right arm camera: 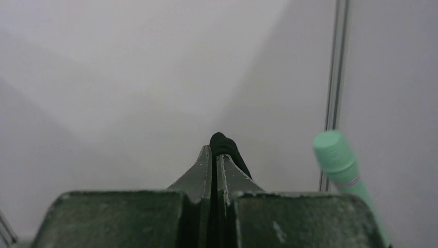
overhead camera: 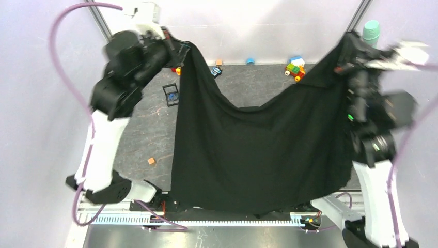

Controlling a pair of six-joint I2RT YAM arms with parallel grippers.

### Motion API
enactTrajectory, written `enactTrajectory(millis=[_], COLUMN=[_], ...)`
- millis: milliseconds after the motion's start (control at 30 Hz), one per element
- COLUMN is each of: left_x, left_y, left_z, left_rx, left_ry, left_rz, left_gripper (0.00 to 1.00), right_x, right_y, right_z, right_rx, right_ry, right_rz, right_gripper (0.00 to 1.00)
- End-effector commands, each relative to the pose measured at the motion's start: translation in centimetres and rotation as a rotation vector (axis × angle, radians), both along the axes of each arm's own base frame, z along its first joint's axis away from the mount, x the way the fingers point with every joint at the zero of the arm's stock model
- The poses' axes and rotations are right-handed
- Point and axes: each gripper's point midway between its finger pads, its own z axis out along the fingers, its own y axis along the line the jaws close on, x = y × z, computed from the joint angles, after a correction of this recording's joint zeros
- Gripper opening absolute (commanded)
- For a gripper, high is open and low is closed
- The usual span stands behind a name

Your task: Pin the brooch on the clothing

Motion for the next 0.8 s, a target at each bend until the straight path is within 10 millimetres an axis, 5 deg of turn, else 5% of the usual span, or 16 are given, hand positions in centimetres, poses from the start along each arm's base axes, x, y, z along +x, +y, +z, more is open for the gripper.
enactTrajectory(millis=[0, 133, 267, 400, 533, 633, 700, 767], left_x=[7.5, 10.7, 11.1, 10.0, 8.1, 6.8, 6.1, 4.7], left_y=[1.7, 2.4, 1.8, 2.4, 3.2, 3.6, 3.3, 3.1], left_z=[-5.8, -5.1, -0.5, 4.0, 6.9, 6.6, 4.8, 1.7], left_rx=[0.049, -0.011, -0.015, -0.021, -0.043, -0.018, -0.002, 0.005], left_ry=[0.128, 0.097, -0.052, -0.161, -0.251, -0.261, -0.236, -0.182], left_rz=[0.118, 0.094, 0.009, -0.01, -0.036, -0.038, -0.066, -0.096], left_gripper=[0.02, 0.02, 0.02, 0.02, 0.02, 0.02, 0.02, 0.02], right_x=[8.4, 12.2, 14.6, 14.4, 11.9, 10.0, 9.4, 8.5], right_y=[1.4, 1.9, 1.7, 0.5, -1.0, -1.3, -1.5, -2.0], right_z=[-4.9, -4.3, 0.3, 5.2, 8.2, 7.0, 3.4, -2.4], right_rx=[-0.008, -0.003, 0.007, 0.02, 0.013, -0.004, -0.007, 0.021], right_ry=[0.123, 0.11, 0.028, -0.08, -0.159, -0.143, -0.074, 0.031], right_rz=[-0.023, -0.031, 0.009, 0.024, 0.011, -0.004, -0.019, -0.038], right_gripper=[0.0, 0.0, 0.0, 0.0, 0.0, 0.0, 0.0, 0.0])
